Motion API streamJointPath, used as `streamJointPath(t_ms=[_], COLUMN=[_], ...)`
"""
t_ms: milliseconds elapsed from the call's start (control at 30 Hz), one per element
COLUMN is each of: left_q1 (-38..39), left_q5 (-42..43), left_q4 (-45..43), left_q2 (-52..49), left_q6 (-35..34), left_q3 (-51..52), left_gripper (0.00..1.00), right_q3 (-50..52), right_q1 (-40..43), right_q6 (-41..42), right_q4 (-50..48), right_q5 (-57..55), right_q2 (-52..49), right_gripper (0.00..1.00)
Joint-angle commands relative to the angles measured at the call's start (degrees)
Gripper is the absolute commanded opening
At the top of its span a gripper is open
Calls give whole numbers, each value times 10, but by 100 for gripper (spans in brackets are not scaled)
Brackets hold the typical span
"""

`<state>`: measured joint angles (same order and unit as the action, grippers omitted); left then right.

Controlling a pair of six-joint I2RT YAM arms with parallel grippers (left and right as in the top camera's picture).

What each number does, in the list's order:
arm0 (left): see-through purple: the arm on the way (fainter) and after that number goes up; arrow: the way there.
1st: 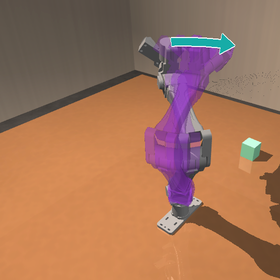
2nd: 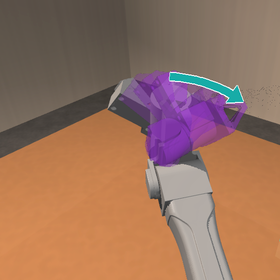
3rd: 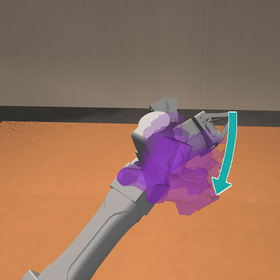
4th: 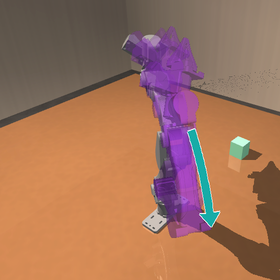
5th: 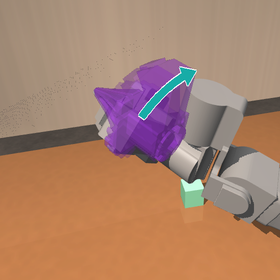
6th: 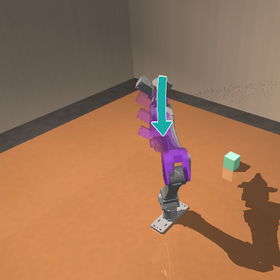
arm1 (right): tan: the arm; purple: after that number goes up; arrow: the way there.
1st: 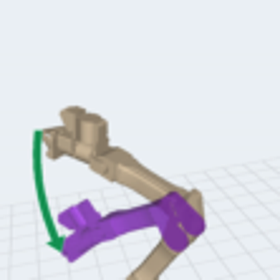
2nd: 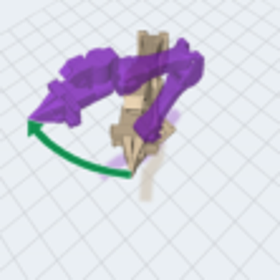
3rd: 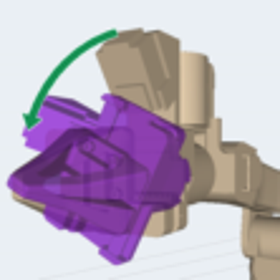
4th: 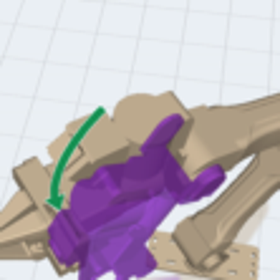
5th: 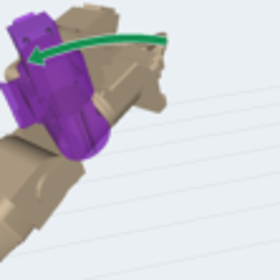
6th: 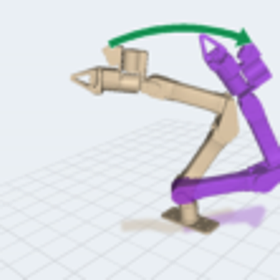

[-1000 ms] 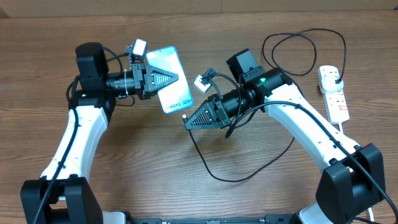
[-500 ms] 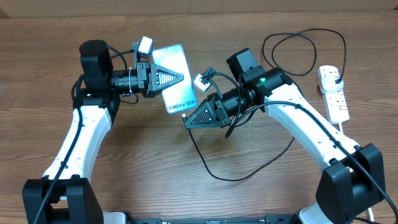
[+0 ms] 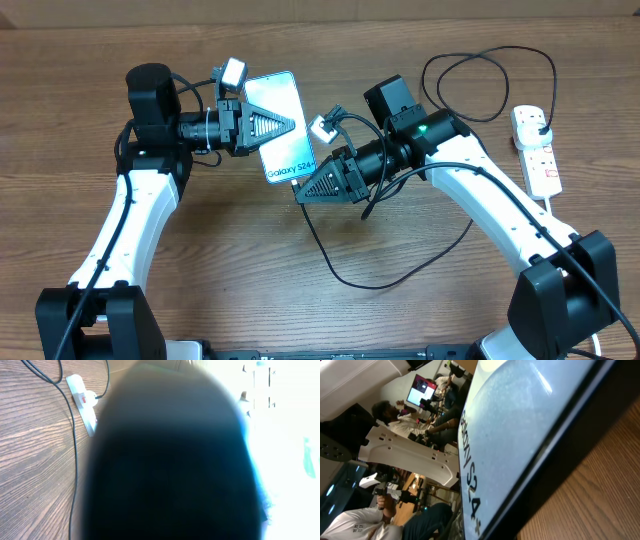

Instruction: Plug charger to phone and switch on socket

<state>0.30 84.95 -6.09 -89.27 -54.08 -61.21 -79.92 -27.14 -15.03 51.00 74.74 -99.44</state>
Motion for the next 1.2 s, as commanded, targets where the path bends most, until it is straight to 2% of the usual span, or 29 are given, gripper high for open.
streamJointPath(t_ms=[0, 667, 1167], left_q1=[2, 2, 2], left_q5=[21, 22, 17], left_q4=[-6, -6, -6], left_q2=[12, 12, 12], left_q6=[1, 48, 41], left_q3=[-9, -9, -9], left_gripper=[5, 4, 4], right_q3=[-4, -4, -4], right_q1=[-1, 9, 15], right_q6=[0, 3, 5], right_q4=[-5, -17, -17], right_q5=[15, 34, 34], right_q2=[-1, -1, -1], right_gripper=[4, 4, 4])
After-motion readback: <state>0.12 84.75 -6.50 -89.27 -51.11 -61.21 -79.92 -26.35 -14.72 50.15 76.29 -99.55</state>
